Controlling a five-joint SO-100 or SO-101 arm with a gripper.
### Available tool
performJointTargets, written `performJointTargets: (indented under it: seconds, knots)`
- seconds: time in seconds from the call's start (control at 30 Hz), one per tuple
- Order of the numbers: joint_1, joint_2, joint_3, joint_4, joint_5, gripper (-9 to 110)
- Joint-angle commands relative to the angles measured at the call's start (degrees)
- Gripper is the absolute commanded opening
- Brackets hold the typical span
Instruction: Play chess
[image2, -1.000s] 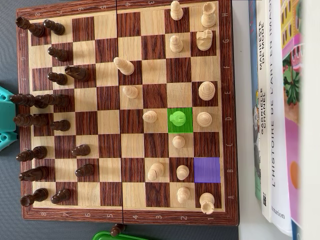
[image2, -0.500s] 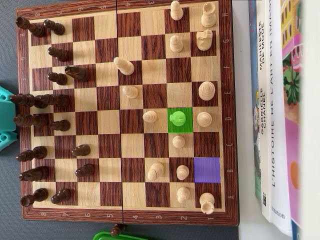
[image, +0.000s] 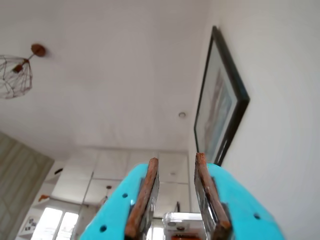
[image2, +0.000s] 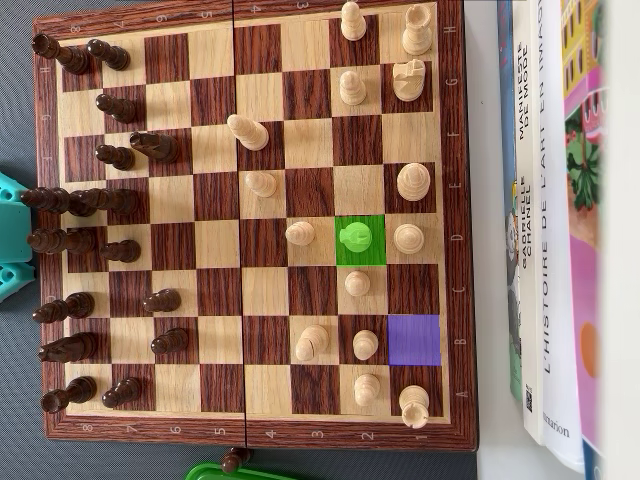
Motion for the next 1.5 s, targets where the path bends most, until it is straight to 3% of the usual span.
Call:
performJointTargets:
  seconds: [0.0, 0.8, 1.47]
  knots:
    - [-0.3, 0.3, 1.1, -4.7, -0.4, 12]
    - [0.4, 0.3, 1.1, -32.1, -0.4, 12]
    - [0.3, 0.3, 1.1, -32.7, 0.0, 12]
